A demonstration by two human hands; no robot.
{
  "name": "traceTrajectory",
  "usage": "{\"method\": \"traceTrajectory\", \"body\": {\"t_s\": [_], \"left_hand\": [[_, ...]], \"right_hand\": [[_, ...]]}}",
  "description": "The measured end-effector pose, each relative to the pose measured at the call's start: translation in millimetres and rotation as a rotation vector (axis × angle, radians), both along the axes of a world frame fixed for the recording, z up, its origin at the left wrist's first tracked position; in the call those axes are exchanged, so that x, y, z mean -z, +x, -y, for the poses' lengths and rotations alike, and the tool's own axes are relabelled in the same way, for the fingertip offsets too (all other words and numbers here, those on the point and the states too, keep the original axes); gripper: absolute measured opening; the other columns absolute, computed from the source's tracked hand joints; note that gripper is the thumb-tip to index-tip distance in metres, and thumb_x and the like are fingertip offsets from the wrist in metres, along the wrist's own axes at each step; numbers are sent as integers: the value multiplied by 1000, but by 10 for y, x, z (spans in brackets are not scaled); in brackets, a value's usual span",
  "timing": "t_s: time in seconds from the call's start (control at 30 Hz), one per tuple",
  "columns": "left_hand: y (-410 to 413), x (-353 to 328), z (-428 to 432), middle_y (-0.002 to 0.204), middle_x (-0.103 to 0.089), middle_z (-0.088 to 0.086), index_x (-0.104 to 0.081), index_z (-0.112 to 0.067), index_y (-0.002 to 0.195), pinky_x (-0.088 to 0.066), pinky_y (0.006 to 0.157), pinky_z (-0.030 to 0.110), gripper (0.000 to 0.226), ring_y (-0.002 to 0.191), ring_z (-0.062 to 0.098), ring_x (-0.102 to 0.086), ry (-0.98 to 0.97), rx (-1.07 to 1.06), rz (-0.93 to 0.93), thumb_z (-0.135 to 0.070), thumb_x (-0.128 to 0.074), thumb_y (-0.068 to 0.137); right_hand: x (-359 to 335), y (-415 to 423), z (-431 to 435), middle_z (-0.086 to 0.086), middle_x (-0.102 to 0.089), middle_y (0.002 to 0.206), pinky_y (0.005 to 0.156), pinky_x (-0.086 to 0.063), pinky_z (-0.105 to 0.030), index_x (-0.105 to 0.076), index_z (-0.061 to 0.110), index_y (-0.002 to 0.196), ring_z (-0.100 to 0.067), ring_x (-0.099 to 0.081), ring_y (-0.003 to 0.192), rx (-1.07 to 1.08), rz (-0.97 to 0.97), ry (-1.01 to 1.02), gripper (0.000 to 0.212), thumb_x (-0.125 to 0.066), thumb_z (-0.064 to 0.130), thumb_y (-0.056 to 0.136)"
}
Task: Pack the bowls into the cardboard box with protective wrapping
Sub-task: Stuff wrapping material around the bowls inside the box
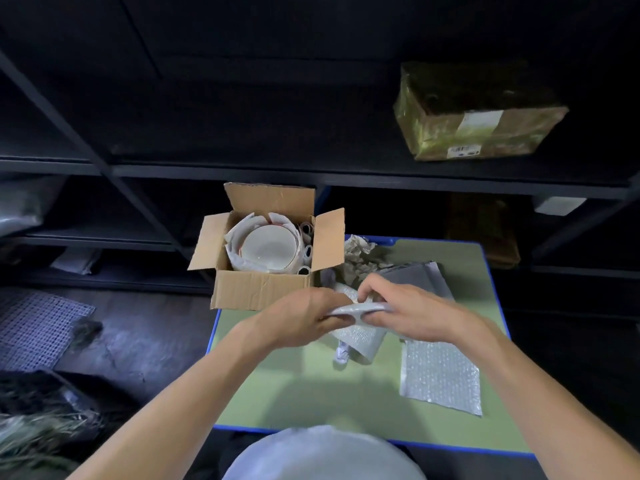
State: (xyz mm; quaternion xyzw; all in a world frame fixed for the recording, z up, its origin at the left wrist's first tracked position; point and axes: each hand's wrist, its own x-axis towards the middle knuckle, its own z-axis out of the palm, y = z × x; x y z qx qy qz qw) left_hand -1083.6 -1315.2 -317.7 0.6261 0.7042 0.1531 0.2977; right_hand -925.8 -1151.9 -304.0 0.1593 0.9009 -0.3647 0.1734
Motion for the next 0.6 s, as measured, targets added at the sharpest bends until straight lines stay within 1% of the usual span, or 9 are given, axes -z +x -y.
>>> {"method": "traceTrajectory", "body": {"t_s": [0.07,0.17,0.27,0.33,0.4,0.47,0.5,0.53,0.6], "left_hand": [[-83,-26,45,92,-53,5,-65,-12,100,-35,67,31,27,76,16,-48,25,-18,31,-37,-54,101],[-206,-63,110,106,-57,-3,-64,-20,120,-45,80,30,29,93,14,-56,119,-56,30,-39,-56,99],[-307,-117,168,120,-64,-6,-56,-24,131,-48,87,32,30,107,12,-58,170,-62,56,-27,-56,101],[-386,-132,207,118,-67,-6,-58,-22,130,-45,84,21,30,104,10,-59,182,-43,50,-15,-52,101],[-464,-131,243,113,-66,-4,-60,-19,130,-34,75,9,32,102,10,-55,151,-32,-2,-11,-47,101],[-512,-128,274,98,-56,-5,-58,-18,131,-30,72,14,31,95,14,-52,128,-21,-28,-16,-43,104],[-528,-132,294,95,-51,-7,-57,-20,133,-32,75,20,31,93,13,-51,119,-10,-34,-21,-42,105],[-543,-132,324,97,-51,-8,-54,-22,135,-35,81,23,32,94,11,-49,108,12,-30,-29,-44,105],[-592,-118,412,113,-55,-7,-47,-28,140,-34,90,19,45,103,4,-46,69,67,12,-45,-56,99]], "right_hand": [[-19,-45,20,12,-58,87,71,-45,-32,-45,39,99,-6,-53,78,-12,-62,24,9,-54,42,97],[-59,-123,44,15,-53,82,66,-38,-18,-49,38,84,3,-49,81,-36,-105,62,16,-53,41,99],[-46,-232,85,17,-59,83,66,-38,-16,-56,39,88,1,-53,82,34,-80,61,12,-52,38,99],[-56,-302,124,28,-60,88,69,-39,-17,-56,50,90,5,-55,86,80,-44,8,21,-49,33,101],[-77,-374,181,30,-59,90,72,-39,-20,-53,58,88,10,-52,89,73,13,-13,33,-45,29,103],[-93,-446,252,25,-57,97,74,-40,-23,-52,57,96,5,-51,92,30,72,8,33,-40,27,105],[-100,-485,290,21,-55,101,73,-40,-24,-52,52,103,0,-51,93,7,93,35,30,-37,26,105],[-107,-530,334,17,-53,103,71,-39,-25,-51,47,109,-8,-51,94,-15,111,76,27,-35,25,105],[-122,-616,443,11,-48,98,62,-34,-24,-48,38,110,-16,-49,89,-54,125,160,21,-32,25,105]]}}
